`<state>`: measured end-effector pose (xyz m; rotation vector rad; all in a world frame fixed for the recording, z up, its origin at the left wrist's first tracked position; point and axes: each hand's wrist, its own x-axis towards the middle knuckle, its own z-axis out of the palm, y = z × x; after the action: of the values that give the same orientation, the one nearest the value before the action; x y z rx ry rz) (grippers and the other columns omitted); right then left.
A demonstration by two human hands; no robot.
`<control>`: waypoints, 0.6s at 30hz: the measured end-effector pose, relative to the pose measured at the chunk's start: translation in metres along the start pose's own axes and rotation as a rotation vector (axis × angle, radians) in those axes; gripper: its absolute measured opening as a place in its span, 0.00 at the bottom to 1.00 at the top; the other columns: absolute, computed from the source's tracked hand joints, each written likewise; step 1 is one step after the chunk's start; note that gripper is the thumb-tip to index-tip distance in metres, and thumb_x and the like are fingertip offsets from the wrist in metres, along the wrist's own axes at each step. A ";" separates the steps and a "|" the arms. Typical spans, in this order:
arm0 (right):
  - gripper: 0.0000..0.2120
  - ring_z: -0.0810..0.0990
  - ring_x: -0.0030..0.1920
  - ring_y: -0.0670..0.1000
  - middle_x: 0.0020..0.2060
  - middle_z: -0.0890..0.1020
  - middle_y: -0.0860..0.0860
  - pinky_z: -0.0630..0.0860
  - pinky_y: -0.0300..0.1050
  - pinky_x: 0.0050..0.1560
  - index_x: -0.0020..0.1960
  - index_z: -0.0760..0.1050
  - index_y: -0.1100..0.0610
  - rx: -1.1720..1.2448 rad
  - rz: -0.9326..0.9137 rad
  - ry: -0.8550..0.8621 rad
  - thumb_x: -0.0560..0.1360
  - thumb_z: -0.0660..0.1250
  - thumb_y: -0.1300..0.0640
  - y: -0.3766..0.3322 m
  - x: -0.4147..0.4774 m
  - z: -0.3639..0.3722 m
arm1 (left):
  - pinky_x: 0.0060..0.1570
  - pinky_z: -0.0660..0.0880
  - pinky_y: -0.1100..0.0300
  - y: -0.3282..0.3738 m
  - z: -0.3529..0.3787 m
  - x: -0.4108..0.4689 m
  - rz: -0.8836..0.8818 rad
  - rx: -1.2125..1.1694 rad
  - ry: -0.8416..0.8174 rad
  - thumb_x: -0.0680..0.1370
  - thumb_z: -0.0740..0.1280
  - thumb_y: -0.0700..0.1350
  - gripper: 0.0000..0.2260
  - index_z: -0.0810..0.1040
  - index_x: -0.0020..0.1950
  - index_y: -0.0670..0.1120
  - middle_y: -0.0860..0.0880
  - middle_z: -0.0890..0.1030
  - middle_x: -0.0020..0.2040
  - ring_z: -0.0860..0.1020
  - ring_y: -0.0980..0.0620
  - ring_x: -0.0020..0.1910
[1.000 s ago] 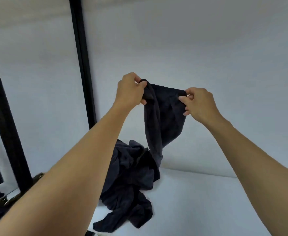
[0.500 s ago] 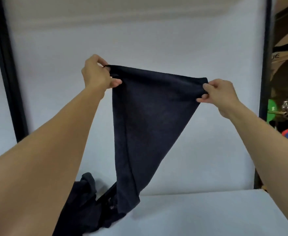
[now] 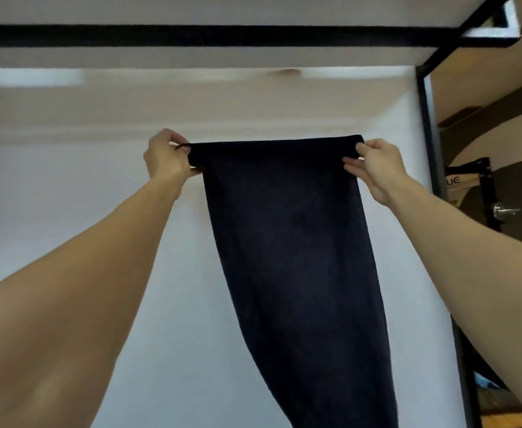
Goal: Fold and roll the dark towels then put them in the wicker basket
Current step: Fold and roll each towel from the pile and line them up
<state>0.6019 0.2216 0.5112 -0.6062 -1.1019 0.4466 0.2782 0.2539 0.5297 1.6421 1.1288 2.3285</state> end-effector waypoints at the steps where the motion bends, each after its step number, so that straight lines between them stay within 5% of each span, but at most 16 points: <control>1: 0.05 0.82 0.53 0.54 0.48 0.78 0.53 0.80 0.46 0.56 0.46 0.71 0.57 0.010 -0.012 0.002 0.81 0.60 0.62 -0.003 0.008 0.002 | 0.38 0.80 0.53 0.001 0.001 0.010 0.123 0.221 -0.012 0.77 0.59 0.31 0.11 0.76 0.48 0.45 0.44 0.79 0.50 0.79 0.44 0.45; 3: 0.06 0.83 0.53 0.54 0.47 0.79 0.52 0.80 0.45 0.56 0.46 0.72 0.56 0.017 -0.034 0.009 0.81 0.61 0.62 -0.007 0.021 0.004 | 0.41 0.71 0.53 0.006 0.000 0.016 0.299 0.645 -0.026 0.77 0.58 0.32 0.13 0.77 0.51 0.47 0.47 0.77 0.46 0.74 0.44 0.43; 5: 0.06 0.83 0.53 0.54 0.46 0.79 0.52 0.80 0.45 0.56 0.45 0.71 0.56 0.030 -0.052 0.010 0.81 0.61 0.62 -0.009 0.028 0.005 | 0.41 0.69 0.51 0.015 0.001 0.019 0.361 0.761 0.001 0.76 0.58 0.31 0.14 0.77 0.53 0.45 0.44 0.76 0.45 0.73 0.41 0.43; 7: 0.07 0.83 0.53 0.54 0.46 0.79 0.52 0.81 0.45 0.55 0.45 0.71 0.56 0.052 -0.058 0.013 0.81 0.60 0.63 -0.011 0.028 0.007 | 0.41 0.76 0.50 0.023 0.000 0.018 0.263 0.590 0.011 0.72 0.58 0.28 0.15 0.78 0.51 0.43 0.42 0.80 0.48 0.78 0.39 0.44; 9: 0.07 0.84 0.52 0.54 0.48 0.80 0.53 0.81 0.45 0.53 0.45 0.70 0.56 0.065 -0.055 0.023 0.80 0.59 0.64 -0.014 0.020 0.008 | 0.39 0.80 0.48 0.032 -0.004 0.012 0.058 0.136 -0.020 0.67 0.59 0.32 0.11 0.77 0.44 0.42 0.40 0.80 0.46 0.80 0.38 0.38; 12: 0.06 0.84 0.50 0.54 0.51 0.80 0.55 0.82 0.46 0.52 0.45 0.72 0.57 0.051 -0.043 0.074 0.79 0.59 0.64 -0.016 -0.002 -0.002 | 0.30 0.70 0.55 0.036 -0.018 -0.015 -0.100 -0.302 -0.003 0.70 0.58 0.37 0.03 0.71 0.38 0.41 0.46 0.70 0.32 0.65 0.43 0.30; 14: 0.06 0.85 0.48 0.55 0.49 0.80 0.54 0.82 0.46 0.51 0.42 0.72 0.57 0.013 -0.030 0.078 0.78 0.61 0.62 -0.018 -0.024 -0.013 | 0.26 0.69 0.56 0.037 -0.027 -0.038 -0.057 -0.329 -0.005 0.74 0.57 0.33 0.09 0.69 0.37 0.43 0.49 0.68 0.30 0.64 0.42 0.32; 16: 0.09 0.84 0.47 0.55 0.47 0.79 0.53 0.82 0.46 0.51 0.40 0.69 0.56 -0.042 -0.011 0.036 0.78 0.65 0.60 -0.021 -0.054 -0.022 | 0.30 0.79 0.54 0.036 -0.044 -0.057 0.063 -0.199 0.017 0.76 0.57 0.31 0.13 0.70 0.38 0.48 0.48 0.74 0.37 0.76 0.38 0.35; 18: 0.11 0.83 0.46 0.54 0.46 0.79 0.53 0.82 0.47 0.51 0.40 0.68 0.55 -0.087 0.005 -0.007 0.77 0.68 0.58 -0.024 -0.090 -0.032 | 0.35 0.81 0.52 0.038 -0.069 -0.079 0.181 -0.087 0.034 0.77 0.59 0.34 0.15 0.71 0.40 0.54 0.49 0.78 0.42 0.81 0.47 0.37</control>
<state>0.5969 0.1411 0.4548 -0.6840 -1.1309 0.4070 0.2665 0.1554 0.4797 1.7470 0.9050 2.4841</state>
